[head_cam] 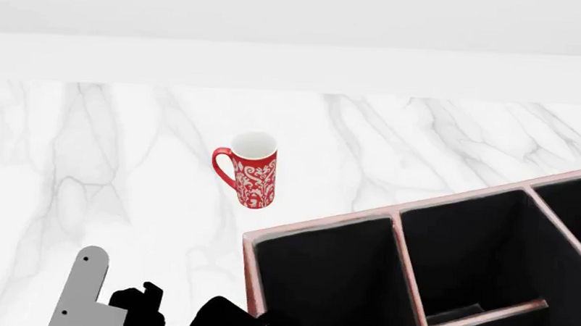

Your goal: Pick up the book and place it in the right compartment of the caddy.

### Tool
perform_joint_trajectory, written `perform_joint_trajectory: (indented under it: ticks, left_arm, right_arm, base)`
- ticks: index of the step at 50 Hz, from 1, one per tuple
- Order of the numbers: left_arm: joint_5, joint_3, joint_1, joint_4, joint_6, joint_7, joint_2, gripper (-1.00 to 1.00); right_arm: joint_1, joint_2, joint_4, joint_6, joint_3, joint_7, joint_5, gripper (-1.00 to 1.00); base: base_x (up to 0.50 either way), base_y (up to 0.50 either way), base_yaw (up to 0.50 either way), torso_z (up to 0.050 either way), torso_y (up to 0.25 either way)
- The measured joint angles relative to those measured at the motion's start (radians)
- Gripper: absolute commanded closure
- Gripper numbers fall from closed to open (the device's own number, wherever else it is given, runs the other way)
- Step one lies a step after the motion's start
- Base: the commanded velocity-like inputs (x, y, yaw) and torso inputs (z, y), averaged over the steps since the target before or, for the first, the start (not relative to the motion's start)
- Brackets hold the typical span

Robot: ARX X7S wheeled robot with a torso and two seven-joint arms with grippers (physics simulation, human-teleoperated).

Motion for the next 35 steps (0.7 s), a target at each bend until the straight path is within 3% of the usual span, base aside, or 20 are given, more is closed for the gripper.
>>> perform_joint_trajectory:
  ticks: [8,9,35]
  left_arm:
    - [0.0,0.001,0.002,0.001,0.002,-0.001,-0.001,-1.0]
    - [0.001,0.001,0.002,0.001,0.002,-0.001,-0.001,-1.0]
    - [0.017,0.027,-0.002,0.007,-0.001,-0.011,-0.011,-1.0]
  right_arm:
    - [0.004,-0.034,0.067,-0.037,-0.014,-0.021,-0.007,-1.0]
    - [0.004,-0.037,0.075,-0.043,-0.015,-0.025,-0.008,1.0]
    - [-0.001,-0.053,0.166,-0.115,-0.017,-0.046,0.012,1.0]
  base:
    - [0.0,0.0,0.0,0.0,0.0]
    - [0.0,0.0,0.0,0.0,0.0]
    - [0.0,0.0,0.0,0.0,0.0]
